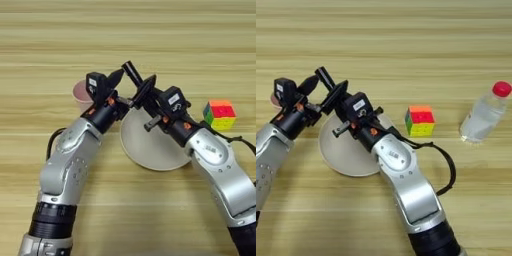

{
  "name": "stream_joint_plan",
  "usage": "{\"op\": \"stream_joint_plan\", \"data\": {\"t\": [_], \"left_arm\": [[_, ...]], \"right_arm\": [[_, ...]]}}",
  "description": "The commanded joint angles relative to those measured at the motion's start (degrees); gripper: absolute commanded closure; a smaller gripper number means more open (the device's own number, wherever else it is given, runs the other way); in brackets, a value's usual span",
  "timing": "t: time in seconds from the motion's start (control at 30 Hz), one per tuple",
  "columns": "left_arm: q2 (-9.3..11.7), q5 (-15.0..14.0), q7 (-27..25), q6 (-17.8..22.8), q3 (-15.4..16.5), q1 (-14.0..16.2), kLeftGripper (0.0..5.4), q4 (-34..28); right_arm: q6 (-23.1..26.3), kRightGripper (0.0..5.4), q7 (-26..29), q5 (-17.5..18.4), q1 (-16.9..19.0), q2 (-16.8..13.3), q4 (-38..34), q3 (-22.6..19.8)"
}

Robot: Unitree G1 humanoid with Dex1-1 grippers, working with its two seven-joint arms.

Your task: Move the objects on the table

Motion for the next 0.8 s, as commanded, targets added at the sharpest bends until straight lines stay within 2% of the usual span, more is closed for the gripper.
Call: {"op": "stream_joint_plan", "data": {"t": [0.03,0.1,0.33,0.7,0.8], "left_arm": [[-0.64,-0.54,-0.57,0.57,0.32,-1.68,0.0,1.42],[-0.75,-0.87,-0.83,0.78,0.34,-1.76,0.0,1.34],[-1.2,-1.24,-1.91,0.74,0.54,-2.01,0.89,1.87],[-1.65,-1.47,-2.71,0.63,1.29,-1.71,2.01,1.46],[-1.45,-1.72,-2.62,0.8,1.57,-0.99,2.42,0.18]], "right_arm": [[0.39,4.47,-0.09,-0.13,0.04,0.6,-0.58,0.97],[0.4,4.47,-0.15,-0.13,0.06,0.65,-0.54,1.19],[0.52,4.47,-0.42,-0.01,-0.22,0.95,-0.61,1.3],[0.51,4.47,-0.34,-0.19,-0.29,1.28,-0.53,1.15],[0.48,4.47,-0.23,-0.15,-0.42,1.22,-0.27,1.0]]}}
